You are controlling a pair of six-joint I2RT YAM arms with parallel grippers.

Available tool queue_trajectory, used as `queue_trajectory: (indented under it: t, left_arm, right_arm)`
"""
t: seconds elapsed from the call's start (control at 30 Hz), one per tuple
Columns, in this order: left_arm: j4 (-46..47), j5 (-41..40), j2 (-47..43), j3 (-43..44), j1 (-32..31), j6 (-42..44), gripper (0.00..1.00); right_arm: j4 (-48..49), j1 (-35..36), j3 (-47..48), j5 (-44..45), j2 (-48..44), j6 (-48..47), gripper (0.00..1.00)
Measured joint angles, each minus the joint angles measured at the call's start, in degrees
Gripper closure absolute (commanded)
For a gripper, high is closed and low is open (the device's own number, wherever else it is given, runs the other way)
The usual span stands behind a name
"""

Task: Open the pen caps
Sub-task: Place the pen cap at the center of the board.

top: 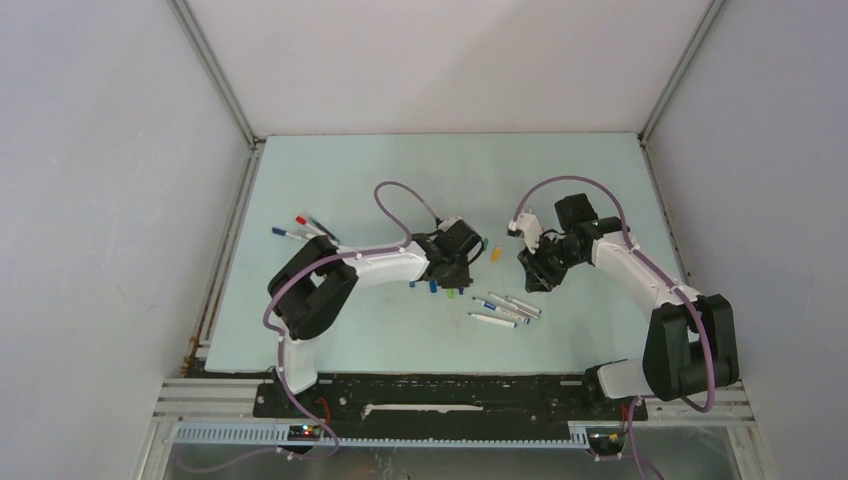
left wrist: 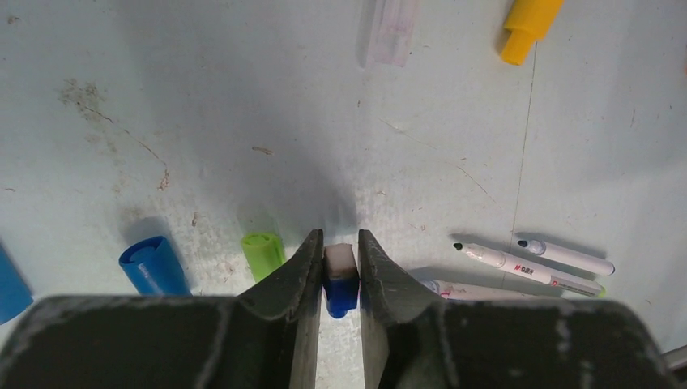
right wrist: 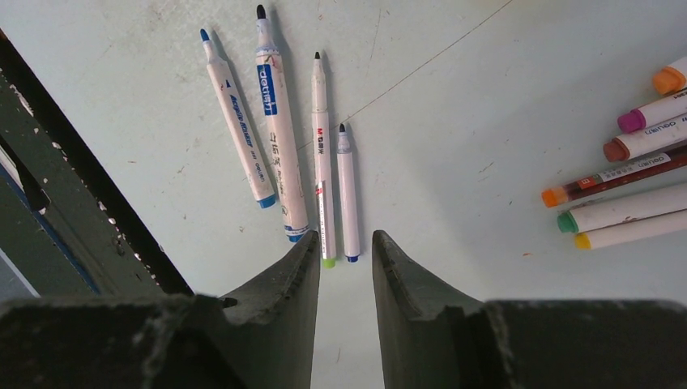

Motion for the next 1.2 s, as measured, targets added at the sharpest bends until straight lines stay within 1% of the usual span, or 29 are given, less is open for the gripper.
queue_trajectory:
  t: [0.13, 0.43, 0.57, 0.73, 0.87, 1.03, 1.2]
  left_arm:
    - [-0.92, -0.02, 0.17, 0.61, 0.0, 0.46, 0.72]
    - [-2.38, -0.07, 0.26, 1.18, 0.0, 1.36, 0.72]
    - [-3.15, -0.13, 0.2, 1.6, 0.0, 2.38, 0.61]
    - [-4.61, -1.53, -2.14, 1.73, 0.0, 4.24, 0.54]
    - [-4.81, -3.85, -7.89, 1.55, 0.0, 6.03, 0.46]
    - [-1.07, -9.6, -21.33, -4.11, 0.0, 10.34, 0.31]
    - [0.87, -19.74, -33.35, -10.43, 0.76, 14.97, 0.11]
  right_arm:
    - [0.0, -0.13, 0.0, -0.02, -0.04, 0.0, 0.68]
    - [-0.04, -0.46, 0.0, -0.44, -0.22, 0.0, 0.68]
    - [-0.15, -0.55, 0.0, -0.48, -0.26, -0.02, 0.67]
    - [-0.39, -0.61, 0.0, -0.68, -0.48, -0.02, 0.67]
    - [-0.46, -0.68, 0.0, -0.9, -0.63, -0.09, 0.67]
    - [-0.57, -0.83, 0.0, -1.2, -1.03, -0.28, 0.67]
    - [-0.63, -1.14, 0.0, -1.53, -1.66, -0.46, 0.67]
